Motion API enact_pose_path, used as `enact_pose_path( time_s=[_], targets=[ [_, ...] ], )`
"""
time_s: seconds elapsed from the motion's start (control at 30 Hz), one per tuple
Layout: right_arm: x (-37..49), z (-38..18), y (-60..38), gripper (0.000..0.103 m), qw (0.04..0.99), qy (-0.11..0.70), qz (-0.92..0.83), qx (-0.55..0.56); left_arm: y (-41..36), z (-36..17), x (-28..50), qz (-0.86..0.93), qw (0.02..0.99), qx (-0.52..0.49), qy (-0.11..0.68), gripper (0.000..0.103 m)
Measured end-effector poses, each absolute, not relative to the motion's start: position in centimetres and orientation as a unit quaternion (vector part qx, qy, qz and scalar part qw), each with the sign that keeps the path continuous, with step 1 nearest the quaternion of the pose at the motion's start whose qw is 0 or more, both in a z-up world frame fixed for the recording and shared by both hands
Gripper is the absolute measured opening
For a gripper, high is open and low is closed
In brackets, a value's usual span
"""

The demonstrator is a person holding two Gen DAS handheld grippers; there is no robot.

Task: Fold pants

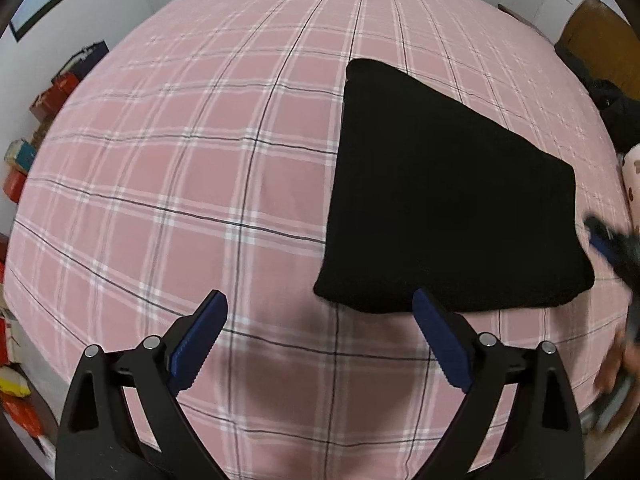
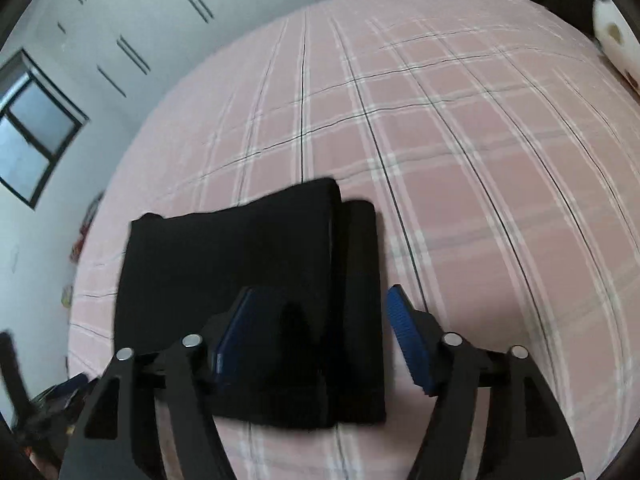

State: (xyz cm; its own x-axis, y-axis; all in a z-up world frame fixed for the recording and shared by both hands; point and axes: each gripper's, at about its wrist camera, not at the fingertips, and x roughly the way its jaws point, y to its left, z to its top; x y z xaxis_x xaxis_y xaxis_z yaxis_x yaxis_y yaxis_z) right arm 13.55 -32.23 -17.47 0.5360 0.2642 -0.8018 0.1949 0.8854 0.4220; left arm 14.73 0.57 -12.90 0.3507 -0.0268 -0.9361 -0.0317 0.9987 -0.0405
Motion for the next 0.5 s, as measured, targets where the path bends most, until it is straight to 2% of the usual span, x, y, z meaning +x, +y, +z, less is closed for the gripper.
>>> enact_pose_path(
  time_s=[0.23, 0.27, 0.3, 0.33, 0.37, 0.43, 0.5],
  targets=[
    [12.5, -19.1, -29.1, 0.062, 0.829, 0.507, 0.052, 0.232, 0.9, -13.2, 15.0, 0.007, 0.818, -0.049, 0.573, 0.092],
    [12.8, -19.5, -28.9, 0.052, 0.827, 0.515, 0.043, 0.221, 0.9, -13.1, 14.9, 0.008, 0.819, -0.047, 0.572, 0.092],
    [13.0, -19.7, -28.6, 0.029, 0.827, 0.519, 0.035, 0.213, 1.0, -13.1, 14.8, 0.010, 0.818, -0.043, 0.573, 0.092],
    [13.0, -19.5, -28.8, 0.025, 0.828, 0.514, 0.042, 0.220, 1.0, -13.1, 14.7, 0.010, 0.818, -0.040, 0.574, 0.092],
    [12.8, -18.6, -28.9, 0.012, 0.832, 0.506, 0.046, 0.222, 1.0, -13.0, 14.7, 0.010, 0.818, -0.036, 0.574, 0.092],
    [12.1, -16.1, -28.7, 0.012, 0.852, 0.481, 0.048, 0.198, 1.2, -12.7, 14.6, 0.008, 0.820, -0.033, 0.571, 0.092],
    [12.1, -16.4, -28.7, 0.012, 0.855, 0.483, 0.048, 0.181, 1.3, -12.5, 14.7, 0.007, 0.824, -0.031, 0.565, 0.092]
  ],
)
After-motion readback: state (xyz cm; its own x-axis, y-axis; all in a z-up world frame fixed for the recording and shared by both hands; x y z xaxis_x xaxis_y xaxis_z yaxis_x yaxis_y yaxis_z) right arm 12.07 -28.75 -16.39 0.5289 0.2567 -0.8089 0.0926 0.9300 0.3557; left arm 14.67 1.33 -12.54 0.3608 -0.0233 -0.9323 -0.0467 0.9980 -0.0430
